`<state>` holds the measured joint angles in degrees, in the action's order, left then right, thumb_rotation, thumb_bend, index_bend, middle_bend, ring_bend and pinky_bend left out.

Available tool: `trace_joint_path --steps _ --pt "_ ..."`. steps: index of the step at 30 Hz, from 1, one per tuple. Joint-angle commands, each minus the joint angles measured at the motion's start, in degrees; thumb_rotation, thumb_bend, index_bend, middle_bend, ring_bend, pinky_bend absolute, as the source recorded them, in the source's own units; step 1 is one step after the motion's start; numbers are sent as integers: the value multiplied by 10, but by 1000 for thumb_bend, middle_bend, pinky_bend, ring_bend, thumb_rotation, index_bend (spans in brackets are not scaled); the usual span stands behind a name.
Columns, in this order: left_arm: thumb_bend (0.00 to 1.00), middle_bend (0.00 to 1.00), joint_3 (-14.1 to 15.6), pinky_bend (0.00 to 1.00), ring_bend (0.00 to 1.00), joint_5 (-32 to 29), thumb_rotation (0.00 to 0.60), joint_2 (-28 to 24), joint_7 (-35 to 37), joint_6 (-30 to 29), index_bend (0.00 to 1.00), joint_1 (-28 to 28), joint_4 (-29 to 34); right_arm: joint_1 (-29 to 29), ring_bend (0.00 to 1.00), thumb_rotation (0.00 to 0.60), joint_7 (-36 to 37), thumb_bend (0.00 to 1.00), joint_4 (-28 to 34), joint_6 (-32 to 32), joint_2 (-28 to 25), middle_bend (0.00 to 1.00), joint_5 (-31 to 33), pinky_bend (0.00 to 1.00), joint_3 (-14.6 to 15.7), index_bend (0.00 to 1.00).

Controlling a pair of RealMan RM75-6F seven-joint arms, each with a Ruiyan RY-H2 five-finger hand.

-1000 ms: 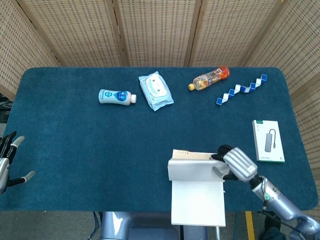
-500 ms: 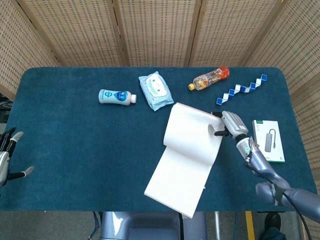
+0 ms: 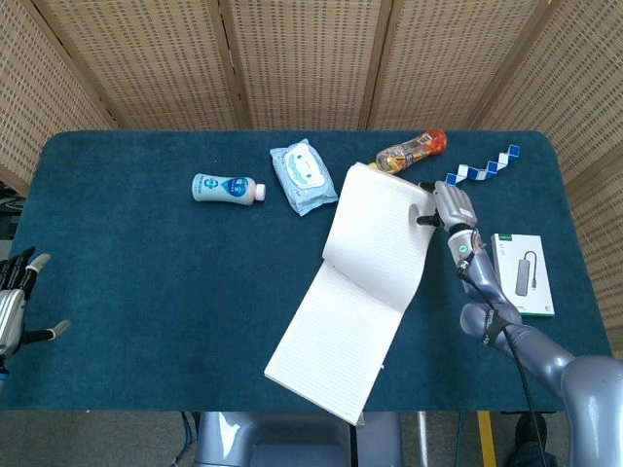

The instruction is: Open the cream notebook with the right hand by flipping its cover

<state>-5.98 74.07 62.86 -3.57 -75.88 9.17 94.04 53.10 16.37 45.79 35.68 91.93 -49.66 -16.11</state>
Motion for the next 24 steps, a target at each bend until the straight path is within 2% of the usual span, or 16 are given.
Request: trace_joint_path --steps 1,2,3,4,5,6,8,10,17,21,24 --pt "0 0 -1 0 0 -4 600 2 -5 3 0 2 0 10 476 600 -18 569 -51 -22 27 571 27 307 -23 650" --pt "0 0 -1 0 0 -5 600 3 -7 3 0 3 0 8 400 600 -23 558 -62 -23 30 488 31 291 -24 590" --pt "0 0 0 0 0 -5 600 3 -8 4 0 3 1 7 268 600 -30 531 -73 -23 35 359 34 243 -25 485" --pt "0 0 0 0 0 -5 600 3 -9 4 0 3 1 5 176 600 -37 483 -82 -21 40 253 36 192 -25 387" --pt "0 0 1 0 0 -4 600 3 -10 4 0 3 2 2 66 600 -41 353 -87 -20 43 118 36 102 -25 227" --pt "0 0 1 0 0 -4 600 3 -10 3 0 3 2 0 11 600 -43 222 -89 -21 44 40 34 44 -24 118" --pt "0 0 2 0 0 -2 600 2 -9 2 0 3 4 -7 0 600 -47 28 -86 -28 42 0 35 0 -23 5" --pt "0 0 2 0 0 1 600 2 -9 0 0 3 5 -15 0 600 -49 0 -72 -26 32 0 29 0 -24 0" --pt "0 0 9 0 0 21 600 -2 -2 -13 0 -2 10 -64 0 600 -60 0 18 80 -14 0 -25 0 -18 0" --pt "0 0 13 0 0 38 600 -8 12 -28 0 -9 12 -132 0 600 -36 0 133 193 -68 0 -99 0 6 0" --pt "0 0 15 0 0 49 600 -10 21 -39 0 -13 11 -188 0 600 -11 0 207 277 -105 0 -175 0 45 0"
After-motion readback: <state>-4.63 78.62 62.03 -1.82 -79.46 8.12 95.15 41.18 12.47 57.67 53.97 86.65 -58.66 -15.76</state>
